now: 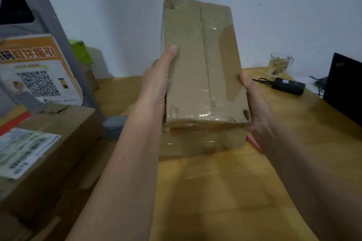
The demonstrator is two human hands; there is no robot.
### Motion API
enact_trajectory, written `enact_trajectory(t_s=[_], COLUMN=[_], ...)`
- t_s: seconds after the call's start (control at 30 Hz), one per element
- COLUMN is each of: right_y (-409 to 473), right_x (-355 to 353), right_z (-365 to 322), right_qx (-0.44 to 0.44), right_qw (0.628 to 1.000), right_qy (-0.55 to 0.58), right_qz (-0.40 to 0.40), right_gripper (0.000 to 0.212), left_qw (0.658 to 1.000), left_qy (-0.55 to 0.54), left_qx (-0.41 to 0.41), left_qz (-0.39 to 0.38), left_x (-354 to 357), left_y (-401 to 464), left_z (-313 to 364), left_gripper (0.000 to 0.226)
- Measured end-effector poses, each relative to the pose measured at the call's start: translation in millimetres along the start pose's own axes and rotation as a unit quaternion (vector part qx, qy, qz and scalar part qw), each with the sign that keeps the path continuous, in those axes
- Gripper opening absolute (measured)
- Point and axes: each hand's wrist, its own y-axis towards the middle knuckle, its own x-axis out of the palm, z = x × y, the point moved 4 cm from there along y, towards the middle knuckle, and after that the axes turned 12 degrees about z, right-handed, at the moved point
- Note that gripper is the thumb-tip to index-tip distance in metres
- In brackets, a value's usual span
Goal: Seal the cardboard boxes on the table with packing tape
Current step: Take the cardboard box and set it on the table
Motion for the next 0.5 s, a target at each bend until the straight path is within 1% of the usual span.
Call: enact_trajectory(t_s=[0.03, 0.07, 0.1, 0.17, 0.23, 0.27, 0.3, 0.37, 0.4, 0.5], right_y=[-9.2, -18.2, -27.1, -42.9, -60.5, -68.0, -76.1, -91.4, -98.3, -118.3], right_x=[-0.9, -1.9, -2.5, -3.9, -0.8, 0.4, 2.0, 3.9, 5.5, 15.8], right_z=[-2.6, -5.1, -7.9, -14.3, -20.7, -22.4, -22.9, -22.0, -21.9, -21.4], right_qx=[0.000, 0.000, -0.003, -0.029, -0.081, -0.106, -0.124, -0.156, -0.177, -0.231], right_qw=[1.000, 0.999, 0.998, 0.991, 0.974, 0.964, 0.954, 0.929, 0.908, 0.844], right_qy=[-0.017, -0.039, -0.065, -0.134, -0.209, -0.242, -0.269, -0.330, -0.372, -0.476], right_qz=[-0.002, -0.001, 0.001, 0.013, 0.024, 0.029, 0.038, 0.064, 0.076, 0.093], right_gripper=[0.071, 0.079, 0.081, 0.073, 0.067, 0.069, 0.074, 0.091, 0.098, 0.110], left_qw=[1.000, 1.000, 1.000, 0.999, 0.999, 0.997, 0.996, 0.994, 0.993, 0.995], left_qy=[0.008, 0.020, 0.026, 0.024, 0.038, 0.054, 0.069, 0.100, 0.105, 0.086], left_qx=[-0.006, -0.011, -0.015, -0.025, -0.027, -0.021, -0.014, -0.004, -0.001, -0.001], left_qz=[0.000, 0.000, -0.003, -0.008, 0.024, 0.043, 0.052, 0.049, 0.049, 0.046], left_x=[-3.5, -8.5, -13.5, -22.6, -33.0, -38.4, -42.5, -49.2, -52.0, -59.6], left_y=[-9.9, -18.0, -24.7, -38.6, -47.9, -50.7, -55.1, -62.3, -66.2, -80.6], left_z=[-3.9, -9.0, -15.3, -28.1, -40.9, -45.9, -49.4, -53.3, -53.1, -46.7], left_gripper=[0.076, 0.082, 0.081, 0.060, 0.038, 0.026, 0.023, 0.034, 0.033, 0.012])
